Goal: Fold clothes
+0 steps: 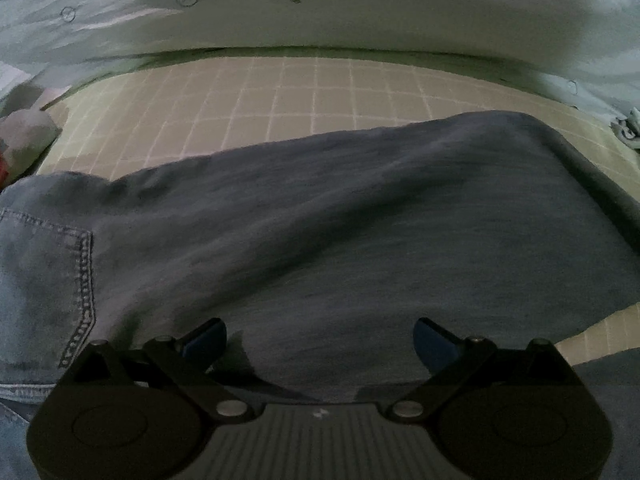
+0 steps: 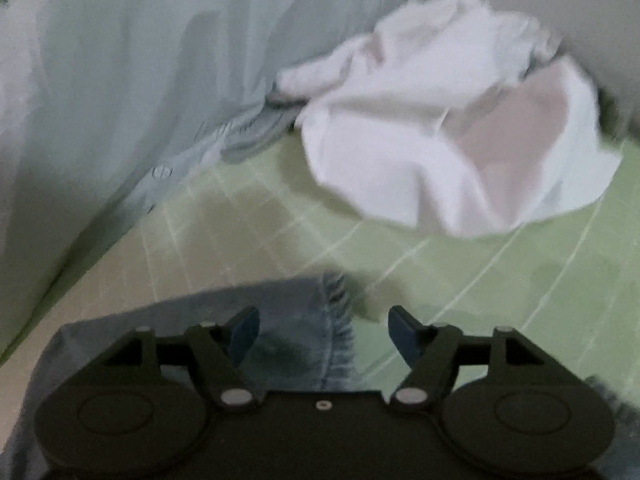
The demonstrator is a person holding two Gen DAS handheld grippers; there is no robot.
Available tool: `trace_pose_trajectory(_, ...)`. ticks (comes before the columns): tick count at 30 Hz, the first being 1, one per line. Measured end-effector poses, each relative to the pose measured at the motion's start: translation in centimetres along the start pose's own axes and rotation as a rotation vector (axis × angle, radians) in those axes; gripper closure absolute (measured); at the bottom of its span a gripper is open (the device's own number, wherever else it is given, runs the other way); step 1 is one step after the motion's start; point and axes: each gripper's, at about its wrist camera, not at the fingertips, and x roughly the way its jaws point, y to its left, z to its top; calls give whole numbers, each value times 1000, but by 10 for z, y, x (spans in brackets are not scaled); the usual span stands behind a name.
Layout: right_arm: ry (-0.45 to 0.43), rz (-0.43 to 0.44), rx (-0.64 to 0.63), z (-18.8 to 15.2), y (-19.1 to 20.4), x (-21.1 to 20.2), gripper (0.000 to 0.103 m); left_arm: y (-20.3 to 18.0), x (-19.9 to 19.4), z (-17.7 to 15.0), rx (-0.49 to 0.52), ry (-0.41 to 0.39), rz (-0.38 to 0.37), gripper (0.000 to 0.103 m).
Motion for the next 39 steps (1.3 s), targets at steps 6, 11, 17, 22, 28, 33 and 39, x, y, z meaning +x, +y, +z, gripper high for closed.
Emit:
trace_pose_trajectory(6, 85, 94, -68, 4, 25, 24, 95, -2, -1, 3, 4, -2, 9, 4)
trace_pose_trajectory(11, -111, 29, -383, 51, 82, 21, 95, 2, -3, 4, -9, -7, 22, 4)
trace_pose_trajectory(17, -364, -80, -600, 84, 138, 20, 34, 7, -6, 3, -32, -9, 42, 4)
trace_pose_trajectory(22, -306, -72, -433, 57, 97, 12, 35, 8, -4, 2, -43, 0, 43, 4)
trace_pose_trajectory(28, -135, -76, -219, 7, 47, 26, 36, -5, -2, 3, 13, 10, 22, 4)
trace_pose_trajectory(33, -122, -138, -112, 0, 41, 51, 34, -15, -7, 4, 58, 1, 19, 4)
trace_pose_trajectory(39, -170, -186, -36, 5, 33, 57, 89, -18, -12, 4, 65, 4, 42, 4)
